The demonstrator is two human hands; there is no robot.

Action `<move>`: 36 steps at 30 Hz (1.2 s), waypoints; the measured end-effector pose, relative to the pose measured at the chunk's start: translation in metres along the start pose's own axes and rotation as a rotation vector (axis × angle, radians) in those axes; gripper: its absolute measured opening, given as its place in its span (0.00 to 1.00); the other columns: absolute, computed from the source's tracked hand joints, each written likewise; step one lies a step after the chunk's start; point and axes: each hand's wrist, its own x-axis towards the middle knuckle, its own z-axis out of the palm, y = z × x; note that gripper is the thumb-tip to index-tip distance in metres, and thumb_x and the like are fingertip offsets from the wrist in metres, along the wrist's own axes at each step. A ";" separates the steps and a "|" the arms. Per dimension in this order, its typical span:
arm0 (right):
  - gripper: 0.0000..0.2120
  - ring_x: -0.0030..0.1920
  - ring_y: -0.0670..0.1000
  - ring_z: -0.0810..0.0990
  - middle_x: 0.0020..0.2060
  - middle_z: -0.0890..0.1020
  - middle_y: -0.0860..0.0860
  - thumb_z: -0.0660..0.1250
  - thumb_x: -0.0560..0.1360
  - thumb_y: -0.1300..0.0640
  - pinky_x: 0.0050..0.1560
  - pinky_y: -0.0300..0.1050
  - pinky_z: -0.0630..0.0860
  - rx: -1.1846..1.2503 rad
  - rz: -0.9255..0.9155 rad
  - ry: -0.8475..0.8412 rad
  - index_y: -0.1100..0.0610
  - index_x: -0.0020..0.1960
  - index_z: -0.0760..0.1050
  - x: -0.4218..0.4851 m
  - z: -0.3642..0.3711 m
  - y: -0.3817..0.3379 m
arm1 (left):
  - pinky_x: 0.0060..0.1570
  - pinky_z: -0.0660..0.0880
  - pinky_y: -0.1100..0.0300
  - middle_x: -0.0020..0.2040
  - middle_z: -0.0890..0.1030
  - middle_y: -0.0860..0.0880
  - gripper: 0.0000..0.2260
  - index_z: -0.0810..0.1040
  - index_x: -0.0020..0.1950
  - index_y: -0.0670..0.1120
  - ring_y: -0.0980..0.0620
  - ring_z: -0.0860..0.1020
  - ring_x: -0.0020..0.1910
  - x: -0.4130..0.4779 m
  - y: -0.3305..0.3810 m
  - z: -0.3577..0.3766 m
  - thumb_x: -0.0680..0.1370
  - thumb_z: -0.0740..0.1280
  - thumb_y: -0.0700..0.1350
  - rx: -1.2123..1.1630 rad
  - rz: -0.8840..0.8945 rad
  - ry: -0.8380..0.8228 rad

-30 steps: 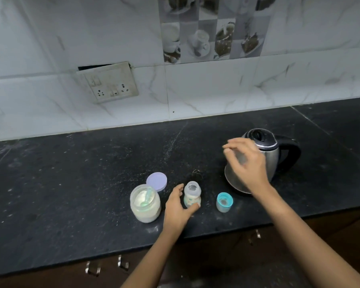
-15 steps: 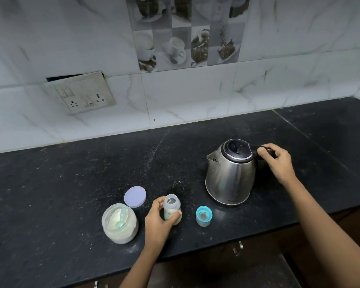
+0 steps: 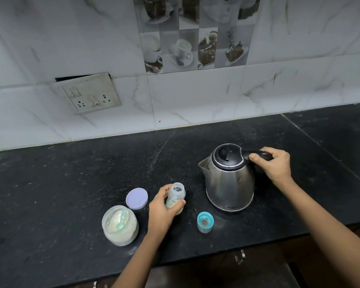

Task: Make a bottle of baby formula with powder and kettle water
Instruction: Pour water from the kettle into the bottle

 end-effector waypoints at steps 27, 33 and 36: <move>0.29 0.29 0.45 0.75 0.22 0.76 0.46 0.64 0.56 0.24 0.33 0.41 0.67 -0.493 -0.359 -0.378 0.52 0.29 0.73 0.014 0.083 -0.098 | 0.46 0.68 0.76 0.51 0.80 0.58 0.24 0.76 0.60 0.51 0.65 0.77 0.49 0.005 -0.001 -0.024 0.66 0.76 0.41 0.139 -0.077 0.080; 0.25 0.29 0.46 0.75 0.22 0.75 0.47 0.71 0.59 0.30 0.35 0.42 0.68 -0.546 -0.372 -0.397 0.52 0.29 0.73 0.010 0.091 -0.108 | 0.47 0.70 0.73 0.50 0.81 0.58 0.23 0.76 0.59 0.52 0.66 0.77 0.48 -0.001 -0.006 -0.026 0.66 0.76 0.41 0.138 -0.083 0.090; 0.28 0.29 0.45 0.75 0.22 0.75 0.47 0.66 0.56 0.25 0.35 0.42 0.70 -0.532 -0.365 -0.405 0.52 0.29 0.74 0.009 0.092 -0.108 | 0.52 0.74 0.64 0.51 0.81 0.58 0.24 0.75 0.60 0.52 0.61 0.78 0.50 -0.003 -0.009 -0.026 0.65 0.75 0.42 0.135 -0.093 0.094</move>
